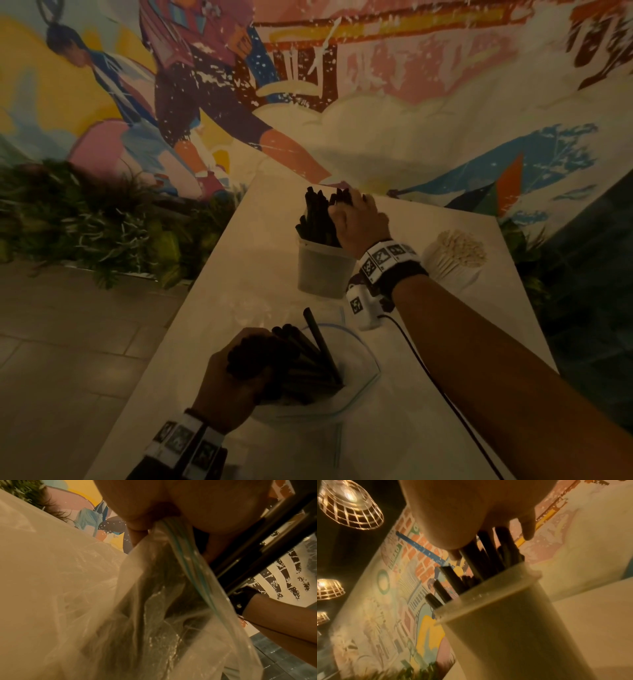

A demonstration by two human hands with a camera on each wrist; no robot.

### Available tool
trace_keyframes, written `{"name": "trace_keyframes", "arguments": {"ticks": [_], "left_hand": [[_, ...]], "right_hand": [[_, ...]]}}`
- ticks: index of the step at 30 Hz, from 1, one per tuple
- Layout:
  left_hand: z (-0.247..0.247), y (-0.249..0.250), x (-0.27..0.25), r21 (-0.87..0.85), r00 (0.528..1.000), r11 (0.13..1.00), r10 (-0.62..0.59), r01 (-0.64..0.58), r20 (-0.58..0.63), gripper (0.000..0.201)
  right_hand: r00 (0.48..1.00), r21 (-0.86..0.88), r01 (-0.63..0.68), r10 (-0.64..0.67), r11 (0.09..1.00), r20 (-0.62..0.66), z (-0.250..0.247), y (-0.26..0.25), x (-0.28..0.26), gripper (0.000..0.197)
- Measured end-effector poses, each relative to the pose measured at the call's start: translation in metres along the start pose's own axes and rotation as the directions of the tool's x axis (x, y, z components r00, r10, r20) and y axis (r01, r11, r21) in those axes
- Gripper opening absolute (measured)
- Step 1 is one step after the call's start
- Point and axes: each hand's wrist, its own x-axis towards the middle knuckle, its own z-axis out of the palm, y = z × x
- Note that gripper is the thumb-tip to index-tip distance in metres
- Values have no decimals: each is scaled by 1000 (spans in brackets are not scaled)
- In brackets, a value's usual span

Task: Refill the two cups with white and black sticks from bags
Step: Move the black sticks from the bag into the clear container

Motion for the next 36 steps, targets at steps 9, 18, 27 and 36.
{"name": "trace_keyframes", "arguments": {"ticks": [9,18,27,36], "left_hand": [[1,6,0,38,1000,999,10,-10,1,29],[2,7,1,47,1000,999,0,0,-20,29],[9,14,7,149,999,988,24,-30,42,38],[29,30,10,274,989,960,17,-57,149,43]], "right_hand": [[999,-58,12,-10,998,41,2,-10,-11,48],[999,682,-18,45,731,-21,-54,-19,-86,66],[720,590,-262,-252,764,647,-21,-22,-210,141],[891,771,16,-359,637,277,12,-42,-226,89]]}}
